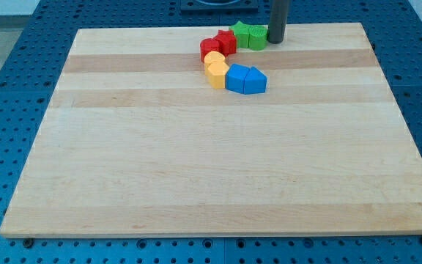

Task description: Push the green blocks into the red blocks

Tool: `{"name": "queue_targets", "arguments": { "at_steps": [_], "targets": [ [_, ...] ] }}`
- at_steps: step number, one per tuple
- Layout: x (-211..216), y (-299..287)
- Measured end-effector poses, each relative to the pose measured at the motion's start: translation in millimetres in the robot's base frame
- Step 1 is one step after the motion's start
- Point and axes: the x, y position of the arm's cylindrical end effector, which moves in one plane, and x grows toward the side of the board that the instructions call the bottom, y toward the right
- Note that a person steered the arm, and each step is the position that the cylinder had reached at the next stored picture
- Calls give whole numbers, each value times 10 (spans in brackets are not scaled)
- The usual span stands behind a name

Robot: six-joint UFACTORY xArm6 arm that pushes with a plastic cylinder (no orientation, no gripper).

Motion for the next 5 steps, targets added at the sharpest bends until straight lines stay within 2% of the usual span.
{"name": "queue_targets", "arguments": {
  "at_steps": [3,4,5],
  "targets": [
    [-43,-48],
    [-78,219],
    [-143,797]
  ]
}}
